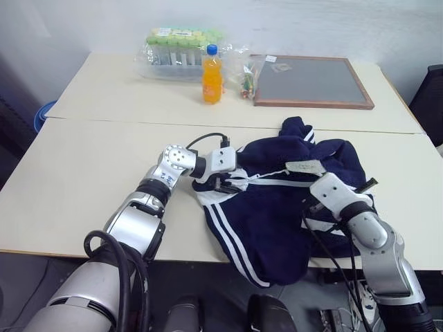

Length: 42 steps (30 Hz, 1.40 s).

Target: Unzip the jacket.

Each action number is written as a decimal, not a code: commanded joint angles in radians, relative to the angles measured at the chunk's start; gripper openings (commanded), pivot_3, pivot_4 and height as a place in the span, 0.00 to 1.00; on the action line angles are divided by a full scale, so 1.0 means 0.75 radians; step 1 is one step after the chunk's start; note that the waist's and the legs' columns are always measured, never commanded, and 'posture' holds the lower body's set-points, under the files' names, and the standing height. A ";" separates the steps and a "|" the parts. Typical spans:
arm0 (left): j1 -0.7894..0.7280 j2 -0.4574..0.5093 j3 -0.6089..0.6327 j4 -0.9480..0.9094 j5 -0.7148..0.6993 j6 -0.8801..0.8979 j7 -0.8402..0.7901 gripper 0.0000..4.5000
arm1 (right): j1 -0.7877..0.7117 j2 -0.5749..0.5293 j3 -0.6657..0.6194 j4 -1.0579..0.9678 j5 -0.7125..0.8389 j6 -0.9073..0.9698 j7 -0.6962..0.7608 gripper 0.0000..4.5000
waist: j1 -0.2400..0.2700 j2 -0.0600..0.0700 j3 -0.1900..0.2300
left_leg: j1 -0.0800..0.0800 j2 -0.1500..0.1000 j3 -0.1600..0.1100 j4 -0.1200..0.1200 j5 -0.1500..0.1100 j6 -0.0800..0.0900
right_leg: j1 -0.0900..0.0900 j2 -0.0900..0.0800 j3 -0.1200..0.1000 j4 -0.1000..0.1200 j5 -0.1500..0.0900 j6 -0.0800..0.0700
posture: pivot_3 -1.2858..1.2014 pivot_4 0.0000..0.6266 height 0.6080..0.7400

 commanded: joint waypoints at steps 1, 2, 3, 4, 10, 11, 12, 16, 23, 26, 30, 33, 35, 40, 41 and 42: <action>0.010 0.008 -0.004 0.034 0.036 0.004 0.028 0.83 | 0.014 0.041 -0.140 -0.086 0.049 0.061 -0.060 0.01 | 0.000 0.000 0.000 | 0.000 0.000 0.000 0.000 0.000 0.000 | 0.000 0.000 0.000 0.000 0.000 0.000 | 0.52 0.24 1.00; 0.011 0.008 -0.004 0.034 0.036 0.003 0.029 0.83 | 0.017 0.049 -0.157 -0.090 0.058 0.073 -0.065 0.01 | 0.001 0.000 0.000 | 0.000 0.000 0.000 0.000 0.000 0.000 | 0.000 0.000 0.000 0.000 0.000 0.000 | 0.52 0.24 1.00; 0.012 0.009 -0.002 0.034 0.036 0.003 0.028 0.83 | 0.019 0.056 -0.190 -0.087 0.071 0.089 -0.075 0.01 | 0.000 0.000 0.000 | 0.000 0.000 0.000 0.000 0.000 0.000 | 0.000 0.000 0.000 0.000 0.000 0.000 | 0.52 0.24 1.00; 0.014 0.010 -0.001 0.035 0.035 0.002 0.028 0.83 | 0.019 0.066 -0.229 -0.081 0.090 0.108 -0.086 0.01 | 0.000 0.000 0.000 | 0.000 0.000 0.000 0.000 0.000 0.000 | 0.000 0.000 0.000 0.000 0.000 0.000 | 0.52 0.24 1.00; 0.025 0.016 0.006 0.033 0.034 -0.003 0.021 0.83 | 0.009 0.079 -0.404 -0.012 0.186 0.173 -0.134 0.01 | -0.001 0.001 -0.001 | 0.001 0.000 0.001 0.000 0.000 0.000 | 0.000 0.000 0.001 0.000 0.000 0.000 | 0.52 0.24 1.00; 0.026 0.017 0.007 0.033 0.034 -0.004 0.020 0.83 | 0.008 0.073 -0.429 0.004 0.200 0.176 -0.138 0.01 | -0.001 0.001 -0.001 | 0.001 0.000 0.001 0.000 0.000 0.000 | 0.000 0.000 0.001 0.000 0.000 0.000 | 0.52 0.24 1.00; 0.027 0.018 0.008 0.032 0.033 -0.005 0.019 0.83 | 0.001 0.057 -0.473 0.040 0.225 0.176 -0.142 0.01 | -0.001 0.001 -0.001 | 0.001 0.000 0.001 0.000 0.000 0.000 | 0.000 0.000 0.001 0.000 0.000 0.000 | 0.52 0.24 1.00; 0.030 0.023 0.014 0.026 0.028 -0.008 0.012 0.83 | -0.017 -0.061 -0.628 0.244 0.296 0.113 -0.145 0.01 | 0.000 0.001 -0.001 | 0.001 0.000 0.001 -0.001 0.000 0.000 | 0.000 0.000 0.001 0.000 0.000 0.000 | 0.52 0.24 1.00; 0.041 0.035 0.026 0.014 0.020 -0.016 -0.005 0.83 | -0.081 -0.401 -0.785 0.826 0.386 -0.138 -0.147 0.01 | -0.012 0.002 -0.001 | 0.007 0.000 0.007 -0.005 0.000 0.000 | 0.001 0.000 0.006 0.000 0.000 0.000 | 0.52 0.24 1.00; 0.045 0.039 0.030 0.012 0.022 -0.019 -0.006 0.83 | -0.163 -0.526 -0.781 1.082 0.417 -0.237 -0.155 0.01 | -0.025 0.002 -0.001 | 0.009 0.000 0.009 -0.006 0.000 0.000 | 0.001 0.000 0.008 0.000 0.000 0.000 | 0.52 0.24 1.00; 0.049 0.043 0.039 0.008 0.022 -0.017 -0.002 0.83 | -0.275 -0.591 -0.695 1.255 0.455 -0.313 -0.108 0.01 | -0.036 0.003 -0.002 | 0.009 0.000 0.009 -0.007 0.001 0.001 | 0.001 0.000 0.008 0.000 0.000 0.000 | 0.52 0.24 1.00; 0.056 0.046 0.047 0.000 0.017 -0.020 -0.005 0.83 | -0.341 -0.592 -0.632 1.305 0.479 -0.347 -0.061 0.01 | -0.036 0.003 -0.002 | 0.009 0.000 0.009 -0.008 0.001 0.001 | 0.001 0.000 0.007 -0.001 0.000 0.000 | 0.52 0.24 1.00; 0.064 0.055 0.054 -0.014 0.008 -0.024 -0.018 0.83 | -0.362 -0.564 -0.573 1.267 0.536 -0.343 0.072 0.01 | -0.037 0.003 -0.002 | 0.009 0.000 0.010 -0.007 0.001 0.001 | 0.001 0.000 0.008 -0.001 0.000 0.000 | 0.52 0.24 1.00; 0.084 0.124 0.096 -0.110 -0.065 0.007 -0.163 0.83 | -0.346 -0.586 -0.388 1.160 0.610 -0.346 0.441 0.04 | -0.042 0.003 -0.002 | 0.009 0.001 0.010 -0.008 0.001 0.001 | 0.001 0.000 0.008 -0.001 0.000 0.000 | 0.52 0.24 1.00; 0.094 0.152 0.110 -0.153 -0.097 0.030 -0.230 0.83 | -0.337 -0.603 -0.362 1.134 0.637 -0.344 0.536 0.09 | -0.043 0.003 -0.002 | 0.009 0.001 0.010 -0.008 0.001 0.001 | 0.000 0.000 0.008 -0.001 0.000 0.000 | 0.52 0.24 1.00; 0.107 0.188 0.128 -0.208 -0.134 0.065 -0.303 0.83 | -0.328 -0.632 -0.329 1.110 0.652 -0.344 0.637 0.14 | -0.043 0.003 -0.002 | 0.009 0.001 0.010 -0.008 0.001 0.001 | 0.000 0.000 0.007 -0.001 0.000 0.000 | 0.52 0.24 1.00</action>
